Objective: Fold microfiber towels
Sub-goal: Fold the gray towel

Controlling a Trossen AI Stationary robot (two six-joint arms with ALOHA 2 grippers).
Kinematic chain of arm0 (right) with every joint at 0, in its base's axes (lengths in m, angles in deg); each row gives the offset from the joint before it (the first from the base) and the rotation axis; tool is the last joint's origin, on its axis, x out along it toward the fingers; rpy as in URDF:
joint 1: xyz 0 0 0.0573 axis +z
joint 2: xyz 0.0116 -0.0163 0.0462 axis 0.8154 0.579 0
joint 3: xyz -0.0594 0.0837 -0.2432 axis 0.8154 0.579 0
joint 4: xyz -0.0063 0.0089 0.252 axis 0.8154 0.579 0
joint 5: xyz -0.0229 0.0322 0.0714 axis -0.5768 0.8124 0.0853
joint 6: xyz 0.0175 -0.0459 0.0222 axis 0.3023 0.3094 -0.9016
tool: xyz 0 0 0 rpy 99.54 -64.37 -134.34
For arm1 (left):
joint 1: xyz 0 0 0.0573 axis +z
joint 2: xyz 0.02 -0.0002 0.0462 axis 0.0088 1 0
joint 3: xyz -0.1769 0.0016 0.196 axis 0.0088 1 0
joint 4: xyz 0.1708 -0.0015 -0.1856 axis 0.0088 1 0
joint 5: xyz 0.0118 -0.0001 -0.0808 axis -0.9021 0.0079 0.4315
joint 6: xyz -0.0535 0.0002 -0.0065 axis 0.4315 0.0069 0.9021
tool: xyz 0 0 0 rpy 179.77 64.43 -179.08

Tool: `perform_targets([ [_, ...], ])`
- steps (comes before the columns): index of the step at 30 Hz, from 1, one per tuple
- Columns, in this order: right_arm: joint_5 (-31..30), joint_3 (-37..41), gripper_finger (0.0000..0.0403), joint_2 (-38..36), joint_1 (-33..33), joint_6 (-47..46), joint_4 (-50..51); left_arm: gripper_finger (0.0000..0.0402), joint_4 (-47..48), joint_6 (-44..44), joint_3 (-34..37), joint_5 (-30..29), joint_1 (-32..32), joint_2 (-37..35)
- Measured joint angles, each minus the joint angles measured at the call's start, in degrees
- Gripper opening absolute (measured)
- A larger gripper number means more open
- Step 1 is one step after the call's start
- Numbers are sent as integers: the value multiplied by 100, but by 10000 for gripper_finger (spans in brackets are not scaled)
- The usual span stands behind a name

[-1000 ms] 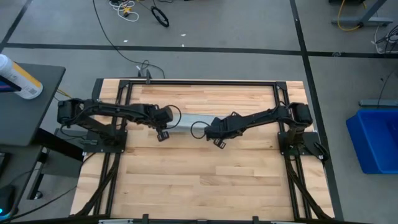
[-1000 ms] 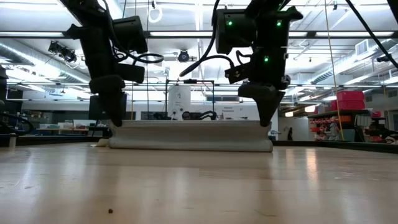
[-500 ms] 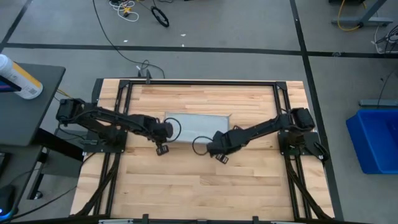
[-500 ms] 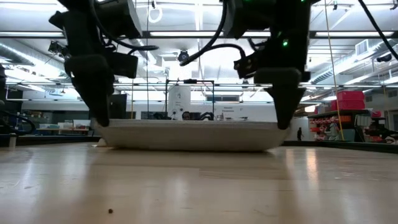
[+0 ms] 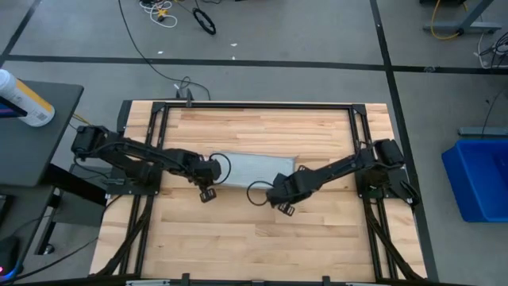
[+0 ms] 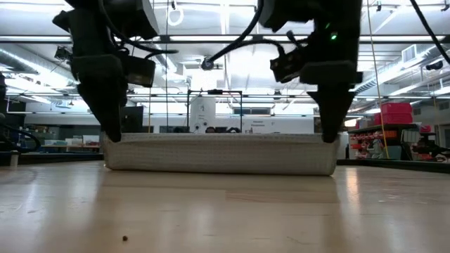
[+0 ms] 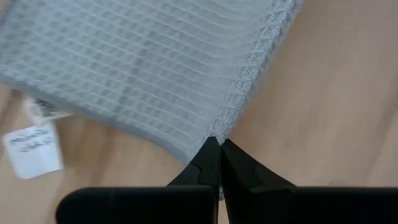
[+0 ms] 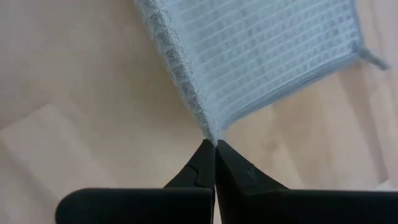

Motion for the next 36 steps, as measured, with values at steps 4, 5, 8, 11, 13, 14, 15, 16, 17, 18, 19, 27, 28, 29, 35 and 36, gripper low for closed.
perform_targets([
  [4,-236,0,0,0,-256,187,18,2,22,-235,0,3,369,0],
  [5,-272,1,0,0,-321,245,14,2,18,-291,0,3,477,0],
  [8,-350,7,0,0,-516,423,-63,2,24,-557,0,-53,793,0],
  [11,-347,113,0,0,-709,478,-328,2,57,-832,0,-80,1126,0],
  [13,-346,220,0,0,-821,479,-445,2,48,-1000,0,-81,1340,0],
  [14,-347,290,0,0,-871,505,-520,2,55,-1074,0,-84,1438,0],
  [15,-355,376,0,0,-914,534,-599,2,36,-1172,-1,-81,1534,0],
  [16,-358,459,0,0,-952,544,-710,2,32,-1256,-8,-75,1627,0],
  [17,-334,535,0,0,-996,568,-816,2,23,-1315,-11,-77,1713,0],
  [18,-325,601,0,0,-1034,567,-908,2,11,-1371,-11,-77,1796,0],
  [19,-325,646,0,0,-1062,568,-953,2,-8,-1451,-14,-75,1868,0],
  [27,-421,500,0,0,-1157,631,-942,2,116,-1816,-149,-190,2316,0],
  [28,-440,492,0,0,-1184,633,-957,2,107,-1900,-179,-254,2382,0],
  [29,-447,492,0,0,-1218,634,-988,2,92,-1977,-192,-269,2470,4],
  [35,-461,485,0,0,-1543,885,-1161,2,-21,-2489,-234,-152,2942,415],
  [36,-453,486,0,0,-1602,927,-1188,2,-77,-2536,-234,-145,2979,503],
])
